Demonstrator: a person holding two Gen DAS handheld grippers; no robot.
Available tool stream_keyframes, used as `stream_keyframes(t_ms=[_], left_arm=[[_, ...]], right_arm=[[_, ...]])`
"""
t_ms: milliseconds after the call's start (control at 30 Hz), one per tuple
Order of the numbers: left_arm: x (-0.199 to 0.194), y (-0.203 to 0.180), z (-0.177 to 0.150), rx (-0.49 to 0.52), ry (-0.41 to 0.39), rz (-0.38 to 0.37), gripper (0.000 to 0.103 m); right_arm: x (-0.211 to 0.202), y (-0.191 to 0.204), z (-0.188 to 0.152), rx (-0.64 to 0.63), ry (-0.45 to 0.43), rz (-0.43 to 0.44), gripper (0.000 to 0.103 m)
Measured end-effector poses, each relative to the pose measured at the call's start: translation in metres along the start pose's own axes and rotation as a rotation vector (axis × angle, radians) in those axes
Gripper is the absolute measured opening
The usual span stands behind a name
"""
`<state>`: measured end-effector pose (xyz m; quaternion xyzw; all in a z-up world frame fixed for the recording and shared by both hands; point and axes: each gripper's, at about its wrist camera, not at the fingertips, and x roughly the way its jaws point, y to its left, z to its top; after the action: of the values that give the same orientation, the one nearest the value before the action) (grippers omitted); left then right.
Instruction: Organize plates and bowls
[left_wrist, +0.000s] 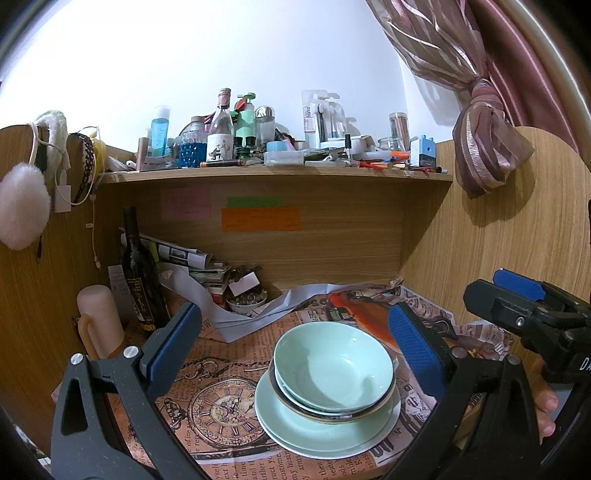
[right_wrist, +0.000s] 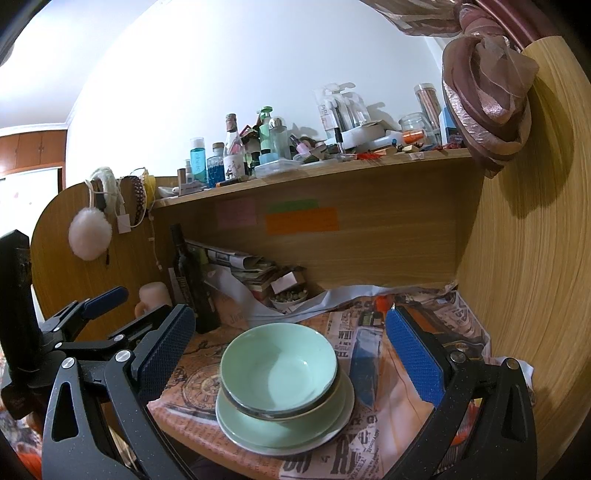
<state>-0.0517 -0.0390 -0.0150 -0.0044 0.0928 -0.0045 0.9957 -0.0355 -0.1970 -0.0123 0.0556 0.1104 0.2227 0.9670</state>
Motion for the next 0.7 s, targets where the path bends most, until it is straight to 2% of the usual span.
stream_keyframes(t_ms=[700], left_arm=[[-0.0004, 0.001, 0.0, 0.0, 0.0, -0.001, 0.103]], right_arm=[[-0.0018, 0.0049, 0.0005, 0.001, -0.002, 0.0, 0.103]])
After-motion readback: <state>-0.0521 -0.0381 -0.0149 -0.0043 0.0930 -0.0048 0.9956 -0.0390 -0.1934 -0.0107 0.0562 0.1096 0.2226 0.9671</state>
